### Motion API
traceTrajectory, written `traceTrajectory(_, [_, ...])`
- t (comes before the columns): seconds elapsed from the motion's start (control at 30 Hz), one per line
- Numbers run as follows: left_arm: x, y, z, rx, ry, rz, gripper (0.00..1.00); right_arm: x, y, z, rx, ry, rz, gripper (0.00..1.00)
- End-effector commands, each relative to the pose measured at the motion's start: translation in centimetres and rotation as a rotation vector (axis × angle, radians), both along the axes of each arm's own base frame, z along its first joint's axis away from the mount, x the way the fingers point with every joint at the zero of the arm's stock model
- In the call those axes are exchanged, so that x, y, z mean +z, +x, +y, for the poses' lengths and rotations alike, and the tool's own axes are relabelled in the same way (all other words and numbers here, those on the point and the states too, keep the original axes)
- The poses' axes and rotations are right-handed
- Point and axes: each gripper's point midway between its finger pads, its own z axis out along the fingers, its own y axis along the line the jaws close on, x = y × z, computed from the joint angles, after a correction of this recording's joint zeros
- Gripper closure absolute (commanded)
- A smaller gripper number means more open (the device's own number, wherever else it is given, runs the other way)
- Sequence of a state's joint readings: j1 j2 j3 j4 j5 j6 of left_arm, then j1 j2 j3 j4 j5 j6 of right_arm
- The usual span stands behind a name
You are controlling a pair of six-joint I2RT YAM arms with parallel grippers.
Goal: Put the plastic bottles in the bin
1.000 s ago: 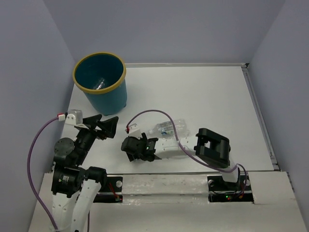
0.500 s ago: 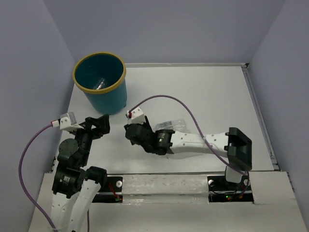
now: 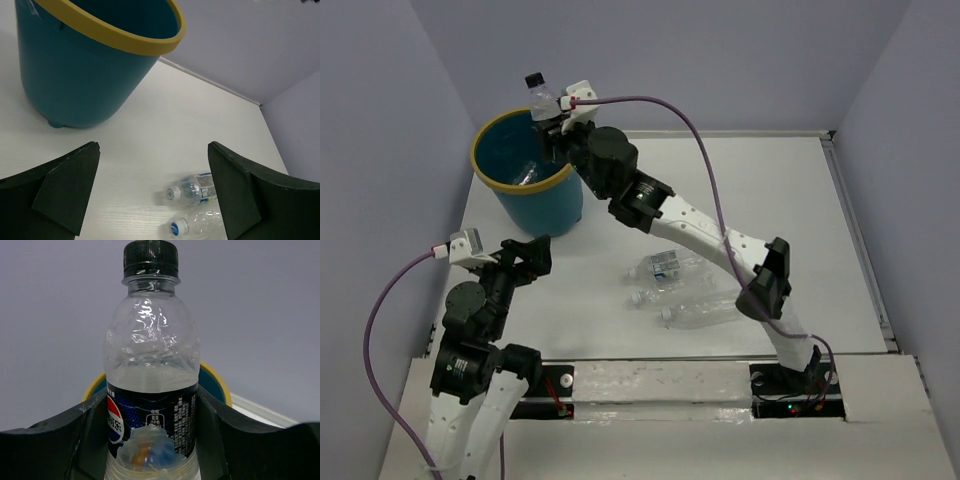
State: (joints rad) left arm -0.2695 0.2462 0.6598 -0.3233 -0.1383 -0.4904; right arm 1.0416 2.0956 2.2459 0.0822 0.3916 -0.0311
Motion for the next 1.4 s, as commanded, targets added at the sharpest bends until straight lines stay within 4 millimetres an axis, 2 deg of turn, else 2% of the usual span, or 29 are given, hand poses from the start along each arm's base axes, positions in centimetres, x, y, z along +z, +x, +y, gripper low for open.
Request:
traceTrajectory(0.0, [0.7, 0.5, -1.3, -0.067, 0.019, -0.034, 0.01, 3.6, 0.4, 3.4, 0.103, 0.038, -0.187, 0.63])
traceTrajectory(0.07, [0.6, 0.6, -1.4, -0.072, 0.022, -0.035, 0.01, 4.0, 1.0, 3.9, 0.116, 0.078, -0.223, 0.63])
traceTrajectory(0.17, [0.6, 0.6, -1.7, -0.089, 0.025, -0.034, 0.01, 2.7, 2.0, 4.8, 0.144, 0.108, -0.257, 0.59])
traceTrajectory(0.2, [0.6, 0.7, -1.7, -0.09, 0.027, -0.031, 0.01, 1.9, 2.0, 5.4, 0.162, 0.119, -0.245, 0.54])
traceTrajectory(0.23, [0.5, 0.7, -1.8, -0.092, 0.028, -0.028, 0.01, 2.3, 2.0, 5.5, 0.19, 0.138, -0.259, 0.41])
traceTrajectory(0.37, [0.2, 0.8, -1.8, -0.091, 0.032, -0.017, 0.01, 2.4, 1.7, 6.3, 0.264, 0.2, -0.242, 0.13])
traceTrajectory(0.43, [0.2, 0.8, -1.9, -0.098, 0.035, -0.016, 0.01, 3.2, 1.2, 6.0, 0.282, 0.232, -0.226, 0.1])
traceTrajectory(0.47, [0.3, 0.8, -2.2, -0.115, 0.038, -0.019, 0.01, 2.5, 1.7, 5.9, 0.283, 0.222, -0.209, 0.08])
traceTrajectory(0.5, [0.3, 0.9, -2.4, -0.126, 0.043, -0.025, 0.01, 4.2, 1.0, 5.1, 0.291, 0.249, -0.216, 0.08])
traceTrajectory(0.53, [0.2, 0.9, -2.6, -0.139, 0.047, -0.02, 0.01, 3.1, 1.2, 5.5, 0.294, 0.234, -0.197, 0.08])
traceTrajectory(0.57, [0.1, 1.0, -3.3, -0.175, 0.053, -0.014, 0.01, 3.9, 0.7, 4.7, 0.297, 0.24, -0.187, 0.07])
traceTrajectory(0.6, [0.2, 1.1, -3.6, -0.193, 0.054, -0.015, 0.01, 6.6, -0.2, 2.9, 0.284, 0.272, -0.2, 0.08])
traceTrajectory(0.67, [-0.3, 1.3, -4.9, -0.266, 0.063, 0.011, 0.01, 7.8, -1.1, 0.9, 0.265, 0.285, -0.177, 0.13])
traceTrajectory(0.7, [-0.5, 1.3, -5.5, -0.296, 0.062, 0.021, 0.01, 3.7, -0.8, 1.1, 0.255, 0.222, -0.104, 0.15])
traceTrajectory(0.77, [-0.7, 1.2, -7.5, -0.408, 0.047, 0.028, 0.01, 2.9, -1.2, -1.7, 0.216, 0.229, -0.057, 0.22])
traceTrajectory(0.8, [-1.5, 1.6, -8.4, -0.445, 0.042, 0.063, 0.01, 5.9, -3.5, -5.0, 0.218, 0.283, -0.061, 0.25])
traceTrajectory(0.83, [-1.6, 1.6, -9.2, -0.478, 0.029, 0.075, 0.01, -0.5, -3.0, -5.8, 0.19, 0.192, 0.038, 0.28])
traceTrajectory(0.87, [-1.5, 1.8, -9.7, -0.491, 0.026, 0.07, 0.01, -2.1, -3.1, -7.8, 0.157, 0.186, 0.076, 0.33])
traceTrajectory(0.9, [-1.9, 2.1, -10.3, -0.499, 0.03, 0.09, 0.01, -0.4, -5.3, -10.9, 0.158, 0.247, 0.089, 0.36])
traceTrajectory(0.93, [-2.0, 1.5, -12.0, -0.551, 0.037, 0.095, 0.01, -2.3, -5.6, -12.7, 0.131, 0.239, 0.131, 0.39])
traceTrajectory(0.97, [-2.9, 2.3, -12.5, -0.515, 0.057, 0.13, 0.02, -8.9, -6.0, -14.2, 0.103, 0.162, 0.233, 0.42])
traceTrajectory(1.0, [-2.5, 2.3, -13.4, -0.523, 0.074, 0.13, 0.02, -10.4, -6.7, -15.9, 0.085, 0.18, 0.284, 0.44])
traceTrajectory(1.03, [-2.7, 0.9, -16.0, -0.598, 0.102, 0.14, 0.02, -9.8, -8.4, -18.7, 0.061, 0.207, 0.288, 0.47])
traceTrajectory(1.07, [-3.1, 0.8, -16.9, -0.598, 0.143, 0.148, 0.01, -11.4, -9.2, -20.2, 0.038, 0.196, 0.319, 0.49])
traceTrajectory(1.1, [-3.8, 1.8, -17.9, -0.559, 0.198, 0.177, 0.01, -15.1, -10.2, -21.6, 0.009, 0.168, 0.389, 0.51])
traceTrajectory(1.13, [-4.1, 0.7, -19.9, -0.612, 0.241, 0.179, 0.01, -14.9, -11.5, -24.3, -0.028, 0.189, 0.398, 0.52])
traceTrajectory(1.17, [-4.7, 1.5, -21.0, -0.598, 0.311, 0.197, 0.01, -17.8, -12.4, -25.6, -0.054, 0.178, 0.458, 0.57])
traceTrajectory(1.27, [-5.8, 1.7, -23.4, -0.627, 0.413, 0.205, 0.01, -20.3, -15.0, -29.8, -0.118, 0.18, 0.529, 0.62])
traceTrajectory(1.37, [-8.4, 2.4, -26.1, -0.714, 0.572, 0.192, 0.01, -22.9, -16.8, -32.7, -0.162, 0.188, 0.599, 0.65])
